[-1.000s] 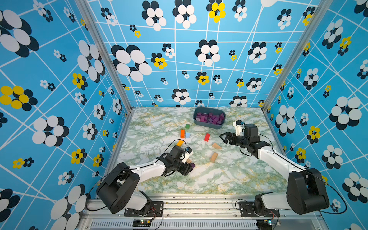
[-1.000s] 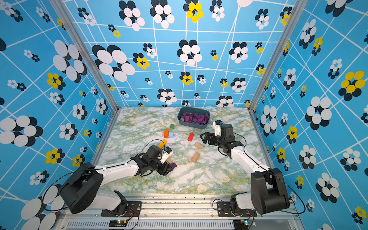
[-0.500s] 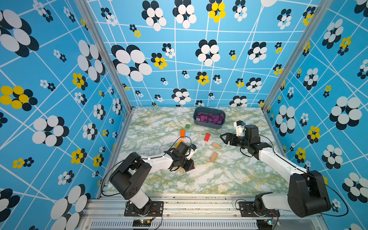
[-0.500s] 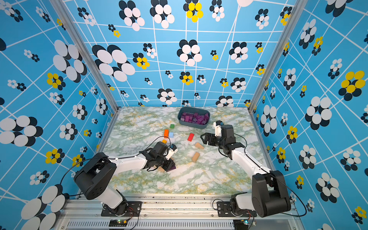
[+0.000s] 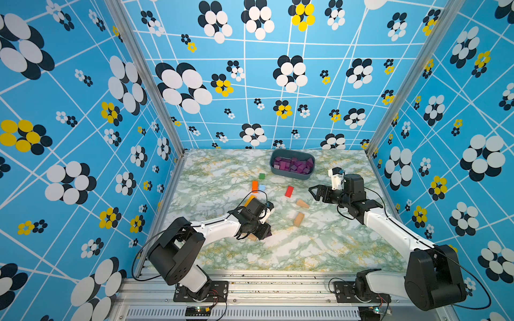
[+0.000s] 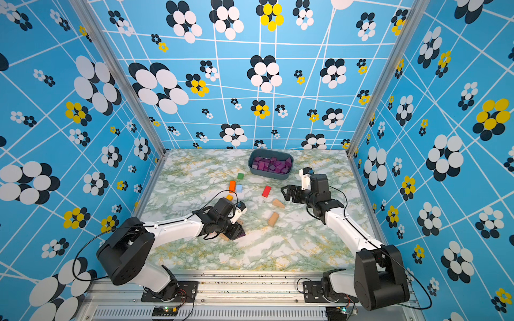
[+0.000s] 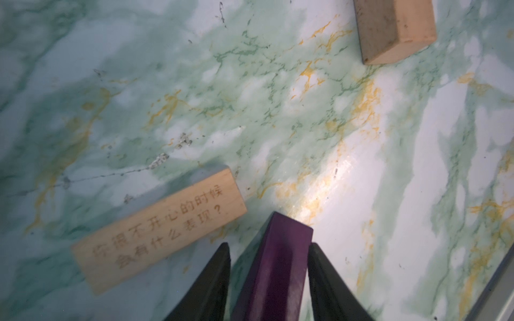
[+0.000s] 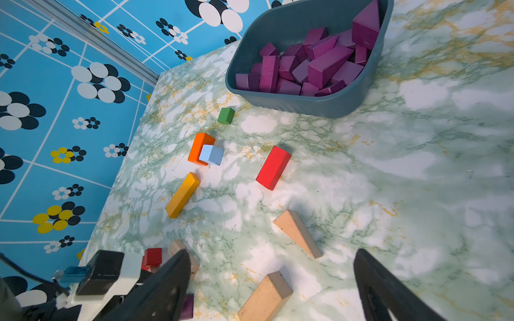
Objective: Pick purple bricks into the storage bin
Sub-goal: Pick up the building block from the center of the board.
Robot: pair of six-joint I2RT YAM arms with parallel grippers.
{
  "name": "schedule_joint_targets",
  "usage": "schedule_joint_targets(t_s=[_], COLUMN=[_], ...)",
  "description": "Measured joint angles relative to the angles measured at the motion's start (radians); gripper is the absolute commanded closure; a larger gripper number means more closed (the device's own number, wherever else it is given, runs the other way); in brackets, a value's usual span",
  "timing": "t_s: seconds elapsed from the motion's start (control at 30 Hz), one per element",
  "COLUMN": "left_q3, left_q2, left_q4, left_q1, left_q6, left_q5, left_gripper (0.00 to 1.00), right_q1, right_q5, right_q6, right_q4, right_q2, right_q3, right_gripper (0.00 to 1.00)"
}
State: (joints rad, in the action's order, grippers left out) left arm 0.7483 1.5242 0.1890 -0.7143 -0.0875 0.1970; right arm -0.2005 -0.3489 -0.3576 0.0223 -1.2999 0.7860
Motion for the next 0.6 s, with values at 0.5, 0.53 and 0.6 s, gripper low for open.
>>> schedule_joint_targets(t_s=[0.5, 0.53, 0.6], left_q3=[-0.01, -0.009, 0.003], left_q2=[-0.003, 0.006, 0.011], left_q4=[0.079, 0.082, 0.089], left_q1=[-0.029, -0.031, -0.035], left_q6=[-0.073, -0.074, -0.077], left_q5=[-0.074, -0.079, -0.085], left_gripper=[0.51, 0.51, 0.52], right_q1=[0.0, 0.0, 0.0], right_q5=[0.006, 0.007, 0.008], right_q6=[0.003, 0.003, 0.004], right_q4=[0.017, 0.019, 0.022], right_q2=[0.009, 0.014, 0.023], right_q3=[-0.006, -0.007, -0.008], right_gripper=[0.04, 0.05, 0.04])
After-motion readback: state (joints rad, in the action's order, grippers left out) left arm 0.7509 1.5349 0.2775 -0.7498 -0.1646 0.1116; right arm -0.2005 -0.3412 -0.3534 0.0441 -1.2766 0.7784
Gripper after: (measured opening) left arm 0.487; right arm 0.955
